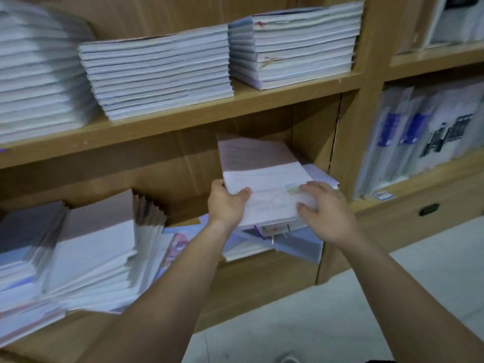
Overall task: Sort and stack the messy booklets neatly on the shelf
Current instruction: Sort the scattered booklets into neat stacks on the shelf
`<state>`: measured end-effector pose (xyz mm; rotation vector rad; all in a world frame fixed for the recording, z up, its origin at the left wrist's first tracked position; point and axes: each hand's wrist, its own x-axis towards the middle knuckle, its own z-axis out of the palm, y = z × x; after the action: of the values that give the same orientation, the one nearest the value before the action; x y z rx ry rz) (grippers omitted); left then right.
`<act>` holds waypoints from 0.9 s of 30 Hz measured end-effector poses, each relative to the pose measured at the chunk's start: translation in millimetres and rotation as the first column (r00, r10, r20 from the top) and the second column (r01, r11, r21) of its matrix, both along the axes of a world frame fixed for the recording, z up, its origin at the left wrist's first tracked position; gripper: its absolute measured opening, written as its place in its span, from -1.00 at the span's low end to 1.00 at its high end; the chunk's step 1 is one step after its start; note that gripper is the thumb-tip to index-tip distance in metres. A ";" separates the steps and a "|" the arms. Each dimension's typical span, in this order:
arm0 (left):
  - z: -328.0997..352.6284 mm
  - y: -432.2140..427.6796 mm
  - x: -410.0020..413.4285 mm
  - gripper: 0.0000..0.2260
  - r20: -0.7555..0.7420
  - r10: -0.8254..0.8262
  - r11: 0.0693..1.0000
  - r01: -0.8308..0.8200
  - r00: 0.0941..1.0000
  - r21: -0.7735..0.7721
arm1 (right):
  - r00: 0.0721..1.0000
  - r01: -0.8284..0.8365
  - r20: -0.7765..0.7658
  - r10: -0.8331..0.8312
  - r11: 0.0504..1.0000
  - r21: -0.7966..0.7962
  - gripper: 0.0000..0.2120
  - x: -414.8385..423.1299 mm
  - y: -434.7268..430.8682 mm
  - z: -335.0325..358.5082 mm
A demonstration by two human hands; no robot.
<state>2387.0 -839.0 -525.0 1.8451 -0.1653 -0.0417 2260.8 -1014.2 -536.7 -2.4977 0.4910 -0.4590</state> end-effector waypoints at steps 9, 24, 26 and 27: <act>-0.1 -51.5 41.0 -0.66 -0.054 0.087 0.992 -0.082 0.995 0.093 | 0.998 -0.019 -0.060 0.011 0.991 -0.132 -0.45 14.1 -6.6 -6.6; -33.6 -31.3 12.6 -0.32 0.186 -0.437 0.818 0.303 0.880 0.488 | 0.964 0.128 0.249 -0.091 0.983 -0.135 -0.59 35.4 -12.0 -17.2; -28.2 -17.2 12.7 -0.34 0.164 -0.415 0.881 0.350 0.895 0.318 | 0.964 0.072 0.262 -0.038 0.990 -0.120 -0.64 35.4 -2.9 -11.7; -27.7 -6.4 11.9 -0.38 0.163 -0.393 0.908 0.355 0.905 0.221 | 0.964 0.049 0.265 -0.019 0.993 -0.108 -0.66 34.5 1.2 -9.1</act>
<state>2398.9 -845.4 -552.7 1.9788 -0.6833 -0.1415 2295.3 -1013.0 -545.8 -2.4873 0.4122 -0.8414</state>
